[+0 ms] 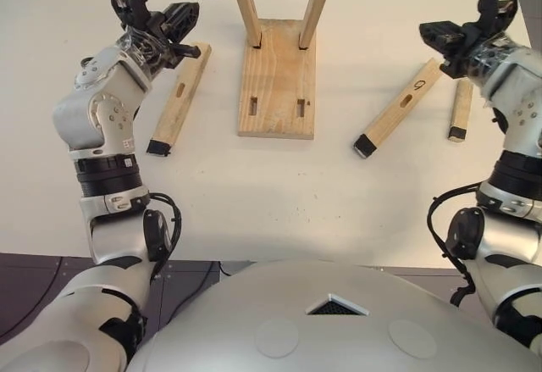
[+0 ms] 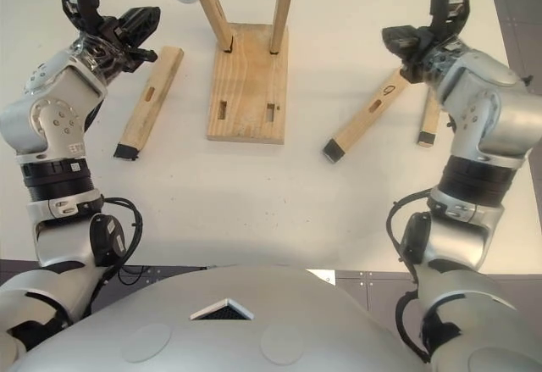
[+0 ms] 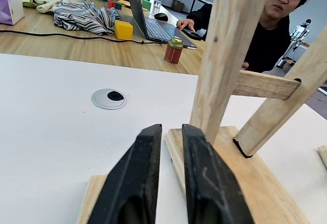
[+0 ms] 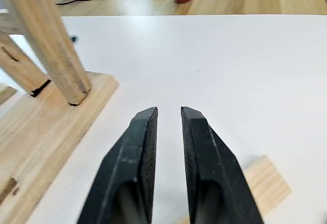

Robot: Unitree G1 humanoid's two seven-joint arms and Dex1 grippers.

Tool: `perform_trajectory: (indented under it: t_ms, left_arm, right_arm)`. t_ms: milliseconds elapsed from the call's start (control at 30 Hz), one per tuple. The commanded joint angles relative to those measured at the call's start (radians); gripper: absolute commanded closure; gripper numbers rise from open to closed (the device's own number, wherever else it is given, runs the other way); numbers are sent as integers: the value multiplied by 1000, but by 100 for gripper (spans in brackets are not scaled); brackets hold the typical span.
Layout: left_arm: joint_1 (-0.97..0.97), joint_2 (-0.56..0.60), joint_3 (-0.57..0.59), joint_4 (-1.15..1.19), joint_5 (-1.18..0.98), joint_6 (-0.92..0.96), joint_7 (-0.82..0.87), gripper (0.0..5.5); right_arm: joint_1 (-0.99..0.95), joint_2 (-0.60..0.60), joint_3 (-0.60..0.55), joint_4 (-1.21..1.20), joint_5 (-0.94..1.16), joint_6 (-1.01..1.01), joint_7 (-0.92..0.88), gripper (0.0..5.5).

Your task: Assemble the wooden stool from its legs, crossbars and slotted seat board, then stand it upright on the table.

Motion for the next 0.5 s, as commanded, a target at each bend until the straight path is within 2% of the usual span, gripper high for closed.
perform_trajectory:
  t_ms: [33, 133, 267, 400, 500]
  left_arm:
    - [110, -58, 29, -111, -12, 4, 83, 483]
    - [184, -117, 50, -200, -26, -22, 145, 483]
    - [232, -190, 60, -289, -44, -56, 215, 483]
    - [213, -212, 49, -297, -32, -100, 245, 483]
    - [197, -205, 17, -290, -18, -108, 249, 483]
  right_arm:
    - [-47, -131, 132, 64, -74, -69, 49, 548]
    - [-86, -247, 306, 157, -168, -192, 169, 548]
    - [-204, -306, 461, 317, -272, -335, 291, 548]
    - [-239, -351, 527, 406, -329, -410, 396, 548]
    - [-204, -373, 488, 444, -335, -420, 379, 548]
